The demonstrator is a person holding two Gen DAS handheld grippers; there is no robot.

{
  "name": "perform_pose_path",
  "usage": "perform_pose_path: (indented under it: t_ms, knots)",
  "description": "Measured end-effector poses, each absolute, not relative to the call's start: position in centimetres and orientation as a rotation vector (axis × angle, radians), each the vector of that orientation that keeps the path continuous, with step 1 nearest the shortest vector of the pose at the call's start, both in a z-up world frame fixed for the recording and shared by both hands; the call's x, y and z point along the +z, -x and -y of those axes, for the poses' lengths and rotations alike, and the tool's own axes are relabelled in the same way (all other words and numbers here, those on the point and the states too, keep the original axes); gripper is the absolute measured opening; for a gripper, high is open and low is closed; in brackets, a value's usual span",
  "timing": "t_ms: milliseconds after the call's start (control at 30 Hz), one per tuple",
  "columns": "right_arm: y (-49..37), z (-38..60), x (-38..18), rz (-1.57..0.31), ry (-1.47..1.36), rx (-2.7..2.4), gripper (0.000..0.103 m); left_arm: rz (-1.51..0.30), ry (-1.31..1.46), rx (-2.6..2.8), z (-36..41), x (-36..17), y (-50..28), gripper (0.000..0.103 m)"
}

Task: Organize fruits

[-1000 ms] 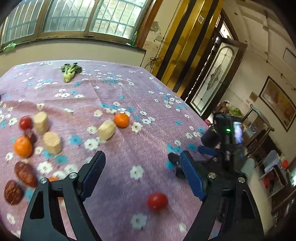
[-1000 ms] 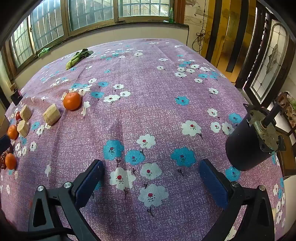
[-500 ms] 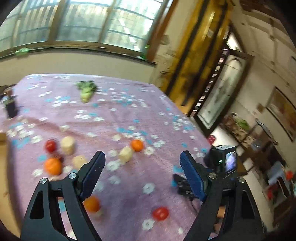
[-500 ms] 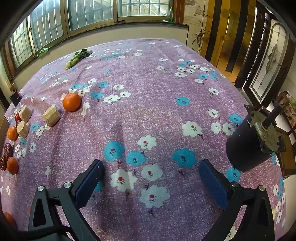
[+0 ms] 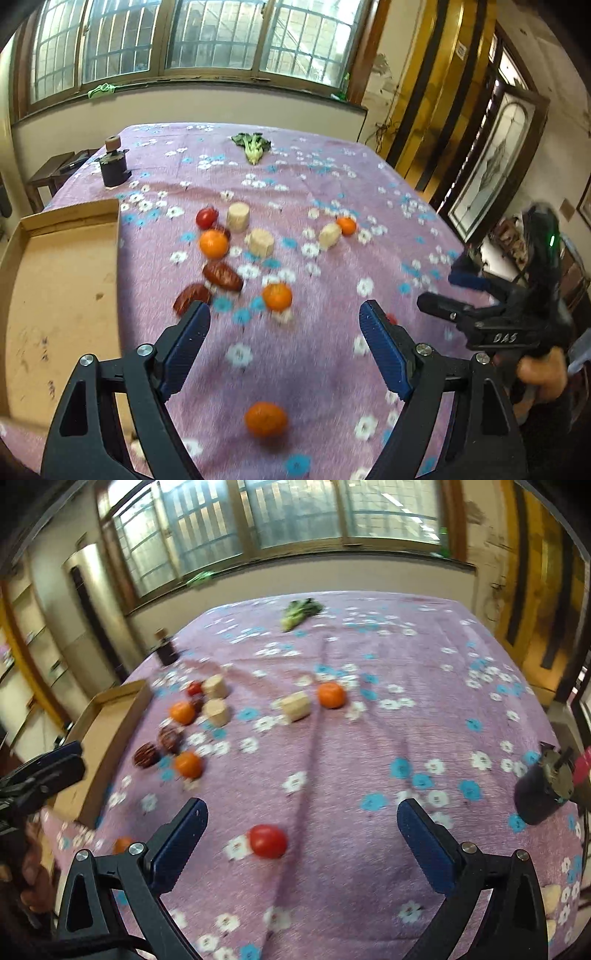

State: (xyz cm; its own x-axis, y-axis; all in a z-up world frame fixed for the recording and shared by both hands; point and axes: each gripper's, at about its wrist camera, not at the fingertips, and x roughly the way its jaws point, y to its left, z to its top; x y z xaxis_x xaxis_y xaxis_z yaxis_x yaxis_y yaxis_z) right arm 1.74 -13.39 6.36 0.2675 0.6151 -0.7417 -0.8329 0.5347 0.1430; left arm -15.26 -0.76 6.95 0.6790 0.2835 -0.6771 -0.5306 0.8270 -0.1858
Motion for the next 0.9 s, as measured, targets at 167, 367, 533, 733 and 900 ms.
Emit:
perform_pose_path:
  t_ms: [167, 367, 533, 733, 900]
  knots:
    - [1.3, 12.1, 6.3, -0.836, 0.409, 1.042, 0.103, -0.725, 0.354, 0.454, 1.2, 5.2, 17.6, 0.083]
    - [3.1, 12.1, 6.6, -0.812, 0.438, 1.102, 0.1, -0.75, 0.311, 0.525, 1.7, 4.2, 18.5, 0.083]
    - [4.4, 11.8, 7.1, -0.777, 0.485, 1.145, 0.095, -0.745, 0.285, 0.587, 1.9, 4.4, 19.0, 0.083]
    - [5.6, 11.3, 6.8, -0.76, 0.547, 1.168, 0.093, -0.762, 0.272, 0.64, 1.6, 4.1, 19.5, 0.083]
    - [5.7, 11.5, 6.9, -0.757, 0.543, 1.175, 0.093, -0.765, 0.271, 0.648, 1.5, 4.0, 19.7, 0.083]
